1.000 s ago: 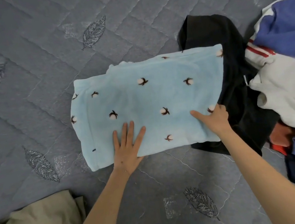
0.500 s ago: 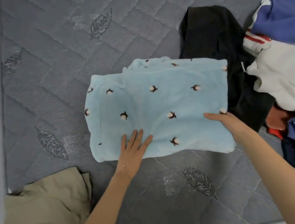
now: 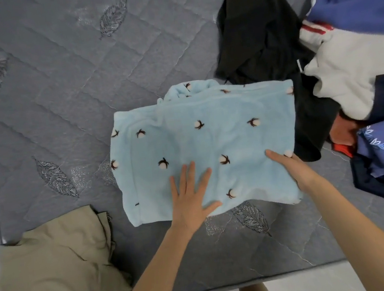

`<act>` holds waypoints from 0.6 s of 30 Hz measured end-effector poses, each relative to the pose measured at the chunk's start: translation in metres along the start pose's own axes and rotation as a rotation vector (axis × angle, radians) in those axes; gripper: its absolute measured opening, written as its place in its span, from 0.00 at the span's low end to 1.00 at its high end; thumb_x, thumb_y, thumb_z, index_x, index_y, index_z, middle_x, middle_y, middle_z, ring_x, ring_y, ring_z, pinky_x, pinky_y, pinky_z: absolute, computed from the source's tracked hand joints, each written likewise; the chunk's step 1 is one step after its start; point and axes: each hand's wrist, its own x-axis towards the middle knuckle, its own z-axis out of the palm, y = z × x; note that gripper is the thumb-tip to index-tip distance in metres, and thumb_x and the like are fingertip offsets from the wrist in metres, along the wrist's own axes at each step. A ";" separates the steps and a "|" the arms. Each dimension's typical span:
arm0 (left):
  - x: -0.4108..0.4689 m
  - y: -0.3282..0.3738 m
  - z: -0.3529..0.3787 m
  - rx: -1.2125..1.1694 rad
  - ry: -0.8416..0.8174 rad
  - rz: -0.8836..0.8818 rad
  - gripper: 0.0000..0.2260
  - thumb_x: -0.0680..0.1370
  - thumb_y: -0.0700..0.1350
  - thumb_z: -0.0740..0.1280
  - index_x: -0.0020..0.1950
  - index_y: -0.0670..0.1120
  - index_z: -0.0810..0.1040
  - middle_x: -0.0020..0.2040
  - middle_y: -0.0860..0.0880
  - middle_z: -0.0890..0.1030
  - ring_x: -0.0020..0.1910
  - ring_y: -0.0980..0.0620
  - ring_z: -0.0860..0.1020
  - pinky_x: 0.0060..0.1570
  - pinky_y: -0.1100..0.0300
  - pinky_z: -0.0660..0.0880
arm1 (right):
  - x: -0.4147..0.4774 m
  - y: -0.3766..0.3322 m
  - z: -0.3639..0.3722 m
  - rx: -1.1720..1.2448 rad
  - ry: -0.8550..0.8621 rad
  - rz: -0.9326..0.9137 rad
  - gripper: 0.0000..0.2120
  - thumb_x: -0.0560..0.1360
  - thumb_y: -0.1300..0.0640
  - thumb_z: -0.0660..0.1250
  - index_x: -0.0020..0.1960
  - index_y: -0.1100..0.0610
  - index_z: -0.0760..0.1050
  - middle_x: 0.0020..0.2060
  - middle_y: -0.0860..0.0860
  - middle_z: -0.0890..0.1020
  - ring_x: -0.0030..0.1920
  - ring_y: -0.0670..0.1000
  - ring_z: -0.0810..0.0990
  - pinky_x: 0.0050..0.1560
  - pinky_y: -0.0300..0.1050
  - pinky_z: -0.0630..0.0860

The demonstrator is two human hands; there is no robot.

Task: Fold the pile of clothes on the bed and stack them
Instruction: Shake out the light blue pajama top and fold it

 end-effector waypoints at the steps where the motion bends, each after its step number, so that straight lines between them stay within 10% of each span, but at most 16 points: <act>1: 0.007 0.005 0.000 -0.032 -0.003 -0.059 0.37 0.73 0.71 0.52 0.77 0.52 0.58 0.77 0.40 0.57 0.76 0.40 0.53 0.70 0.35 0.48 | -0.002 0.000 0.000 0.002 -0.014 -0.006 0.30 0.64 0.45 0.78 0.63 0.52 0.74 0.52 0.50 0.84 0.51 0.52 0.84 0.50 0.48 0.78; 3: 0.018 0.010 0.003 -0.059 -0.016 -0.158 0.38 0.72 0.72 0.51 0.78 0.54 0.54 0.78 0.42 0.54 0.76 0.40 0.50 0.70 0.36 0.44 | -0.005 0.000 -0.001 0.005 -0.046 -0.024 0.40 0.55 0.40 0.81 0.62 0.51 0.74 0.51 0.48 0.85 0.49 0.50 0.84 0.44 0.43 0.80; 10: 0.035 0.013 -0.005 -0.172 -0.139 -0.261 0.39 0.73 0.69 0.57 0.78 0.57 0.44 0.79 0.44 0.42 0.77 0.41 0.40 0.70 0.38 0.36 | -0.021 -0.019 0.014 -0.046 -0.097 -0.150 0.20 0.74 0.58 0.70 0.65 0.53 0.72 0.54 0.49 0.83 0.52 0.49 0.83 0.50 0.45 0.78; 14: 0.030 0.012 -0.048 -0.913 0.098 -0.251 0.25 0.78 0.59 0.58 0.74 0.55 0.63 0.75 0.51 0.63 0.75 0.55 0.57 0.73 0.54 0.55 | -0.039 -0.048 0.054 -0.112 -0.227 -0.308 0.21 0.75 0.61 0.68 0.66 0.53 0.70 0.57 0.49 0.82 0.57 0.49 0.81 0.57 0.46 0.78; 18: 0.022 0.002 -0.106 -1.729 0.102 -0.605 0.17 0.82 0.53 0.57 0.69 0.54 0.71 0.66 0.58 0.74 0.66 0.56 0.72 0.62 0.58 0.72 | -0.055 -0.063 0.118 -0.258 -0.396 -0.438 0.21 0.75 0.60 0.69 0.65 0.47 0.70 0.58 0.43 0.80 0.59 0.43 0.78 0.57 0.42 0.75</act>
